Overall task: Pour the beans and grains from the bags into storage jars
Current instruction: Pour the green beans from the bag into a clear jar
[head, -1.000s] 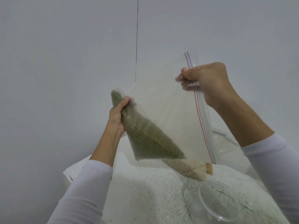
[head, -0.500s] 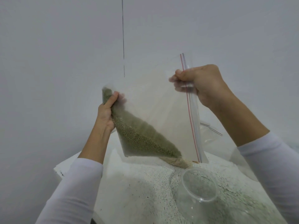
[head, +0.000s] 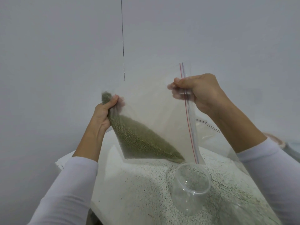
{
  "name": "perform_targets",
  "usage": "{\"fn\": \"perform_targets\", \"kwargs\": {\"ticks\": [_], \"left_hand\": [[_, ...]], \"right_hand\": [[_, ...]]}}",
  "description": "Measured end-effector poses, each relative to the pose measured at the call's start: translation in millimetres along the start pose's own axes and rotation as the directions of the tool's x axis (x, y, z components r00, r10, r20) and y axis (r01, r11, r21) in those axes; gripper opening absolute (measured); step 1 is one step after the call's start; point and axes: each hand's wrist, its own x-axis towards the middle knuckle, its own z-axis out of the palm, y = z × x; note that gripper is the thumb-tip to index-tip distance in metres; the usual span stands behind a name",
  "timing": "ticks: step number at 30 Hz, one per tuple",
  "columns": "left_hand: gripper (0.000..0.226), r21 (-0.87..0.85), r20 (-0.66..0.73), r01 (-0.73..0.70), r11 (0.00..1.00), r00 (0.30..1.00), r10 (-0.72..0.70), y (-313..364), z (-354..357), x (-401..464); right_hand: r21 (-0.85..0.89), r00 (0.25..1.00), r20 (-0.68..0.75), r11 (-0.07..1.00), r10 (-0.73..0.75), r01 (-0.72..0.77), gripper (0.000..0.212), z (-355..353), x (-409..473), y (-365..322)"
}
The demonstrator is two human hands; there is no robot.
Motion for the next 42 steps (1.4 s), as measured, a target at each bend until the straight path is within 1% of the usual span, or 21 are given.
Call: {"fn": "perform_targets", "kwargs": {"ticks": [6, 9, 11, 13, 16, 18, 22, 24, 26, 29, 33, 36, 38, 39, 42], "left_hand": [[0.049, -0.117, -0.012, 0.003, 0.993, 1.0, -0.005, -7, 7, 0], [0.048, -0.165, -0.006, -0.013, 0.986, 1.0, 0.012, -9, 11, -2], [0.046, -0.163, -0.013, -0.03, 0.986, 1.0, 0.028, -9, 13, -4], [0.04, -0.151, -0.036, -0.036, 0.988, 0.999, 0.031, -8, 16, -6], [0.018, -0.132, -0.063, -0.038, 0.991, 0.998, 0.029, -7, 19, -10], [0.01, -0.115, -0.064, -0.046, 0.992, 0.997, 0.039, -6, 20, -12], [0.007, -0.107, -0.062, -0.069, 0.992, 0.996, 0.063, -1, 23, -15], [0.008, -0.117, -0.056, -0.076, 0.99, 0.996, 0.069, 0, 25, -16], [0.009, -0.115, -0.055, -0.08, 0.99, 0.996, 0.074, 1, 25, -19], [0.006, -0.126, -0.048, -0.085, 0.988, 0.996, 0.079, 1, 26, -23], [0.008, -0.113, -0.066, -0.084, 0.99, 0.995, 0.076, 0, 28, -29], [0.021, -0.094, -0.077, -0.073, 0.993, 0.995, 0.066, 0, 28, -32], [0.034, -0.094, -0.069, -0.069, 0.993, 0.996, 0.063, 0, 28, -32], [0.037, -0.094, -0.066, -0.069, 0.993, 0.996, 0.063, 0, 28, -32], [0.037, -0.1, -0.056, -0.065, 0.993, 0.997, 0.06, 1, 29, -33]], "right_hand": [[0.022, 1.0, -0.01, 1.0, 0.01, -0.01, 0.013, -6, -3, 2], [0.013, 1.0, 0.002, 1.0, 0.0, 0.0, 0.013, -11, -7, 4], [-0.002, 1.0, 0.008, 1.0, -0.008, 0.008, 0.013, -15, -11, 5], [-0.009, 1.0, 0.012, 1.0, -0.011, 0.011, 0.013, -20, -14, 7], [-0.044, 0.999, 0.008, 0.998, -0.037, 0.037, 0.016, -26, -18, 11], [-0.11, 0.998, 0.0, 0.992, -0.067, 0.067, 0.018, -30, -21, 14], [-0.302, 0.991, -0.011, 0.945, -0.132, 0.122, 0.017, -39, -24, 14], [-0.429, 0.984, -0.023, 0.89, -0.178, 0.151, 0.013, -41, -26, 14], [-0.548, 0.974, -0.012, 0.817, -0.224, 0.181, 0.015, -42, -28, 14], [-0.622, 0.967, 0.032, 0.753, -0.252, 0.217, 0.021, -45, -31, 12], [-0.623, 0.969, 0.074, 0.748, -0.236, 0.23, 0.018, -46, -34, 11], [-0.581, 0.977, 0.049, 0.79, -0.206, 0.196, 0.019, -51, -35, 11], [-0.525, 0.985, 0.04, 0.835, -0.168, 0.164, 0.02, -54, -37, 10], [-0.482, 0.989, 0.041, 0.864, -0.145, 0.147, 0.019, -54, -38, 11], [-0.332, 0.995, 0.066, 0.939, -0.076, 0.093, 0.014, -55, -43, 12]]}}
